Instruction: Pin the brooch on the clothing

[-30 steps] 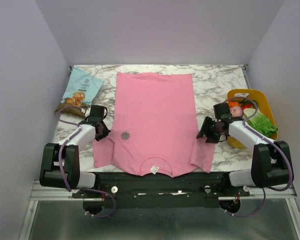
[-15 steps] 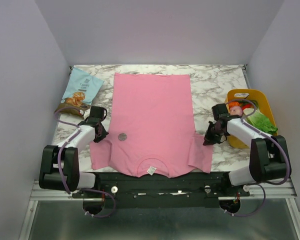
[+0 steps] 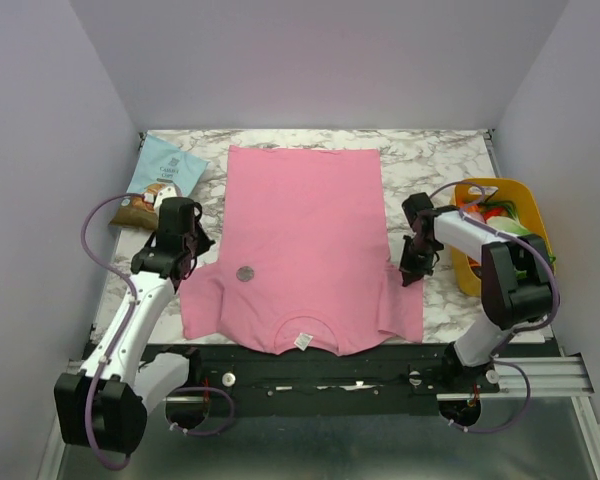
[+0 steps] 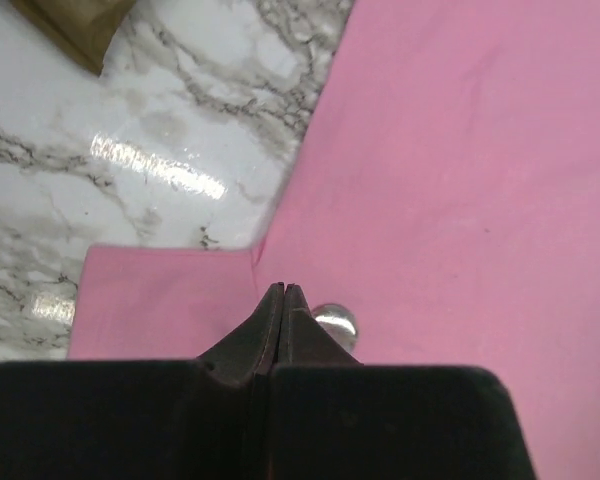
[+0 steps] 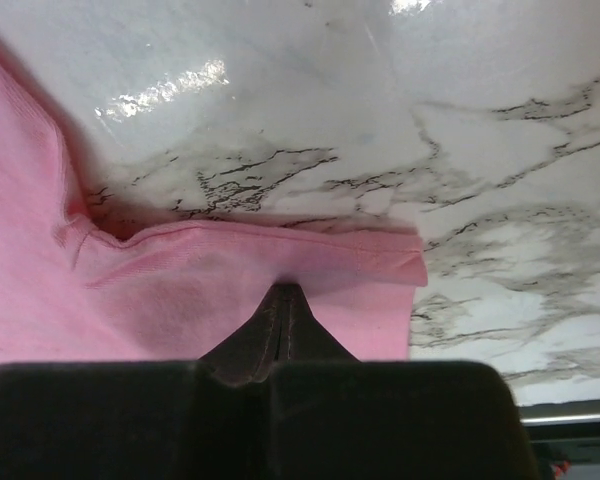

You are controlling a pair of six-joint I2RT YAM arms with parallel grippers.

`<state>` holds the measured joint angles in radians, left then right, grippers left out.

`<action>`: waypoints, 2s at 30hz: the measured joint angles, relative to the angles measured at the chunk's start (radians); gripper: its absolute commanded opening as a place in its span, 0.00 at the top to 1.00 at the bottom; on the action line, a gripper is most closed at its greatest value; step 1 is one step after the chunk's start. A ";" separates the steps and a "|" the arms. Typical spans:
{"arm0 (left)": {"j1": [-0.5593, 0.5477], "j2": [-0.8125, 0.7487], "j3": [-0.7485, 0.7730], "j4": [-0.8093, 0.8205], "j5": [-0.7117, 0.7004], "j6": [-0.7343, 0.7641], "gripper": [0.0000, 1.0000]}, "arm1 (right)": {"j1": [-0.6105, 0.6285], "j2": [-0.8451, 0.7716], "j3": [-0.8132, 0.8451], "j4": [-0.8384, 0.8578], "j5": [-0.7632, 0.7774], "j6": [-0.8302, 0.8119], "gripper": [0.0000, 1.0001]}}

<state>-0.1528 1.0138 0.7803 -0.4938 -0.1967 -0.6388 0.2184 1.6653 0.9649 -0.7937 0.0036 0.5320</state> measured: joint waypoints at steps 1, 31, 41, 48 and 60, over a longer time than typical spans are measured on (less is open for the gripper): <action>0.000 -0.023 0.011 0.000 0.005 0.006 1.00 | 0.006 0.012 0.015 -0.016 0.011 -0.002 0.99; 0.000 0.001 0.025 -0.002 0.093 0.042 1.00 | 0.113 0.182 0.340 -0.286 0.586 0.002 0.99; -0.005 0.220 0.027 -0.156 0.104 0.051 1.00 | 0.190 -0.042 0.347 -0.168 0.324 -0.072 0.99; -0.058 0.400 0.042 -0.248 0.071 0.045 1.00 | 0.190 -0.148 0.306 -0.076 0.190 -0.100 0.99; -0.111 0.598 0.129 -0.353 -0.129 0.012 1.00 | 0.190 -0.148 0.196 -0.029 0.113 -0.114 0.99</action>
<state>-0.2634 1.6115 0.9096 -0.8467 -0.3252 -0.6270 0.4088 1.5177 1.1614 -0.8223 0.1169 0.4175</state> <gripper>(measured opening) 0.006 0.011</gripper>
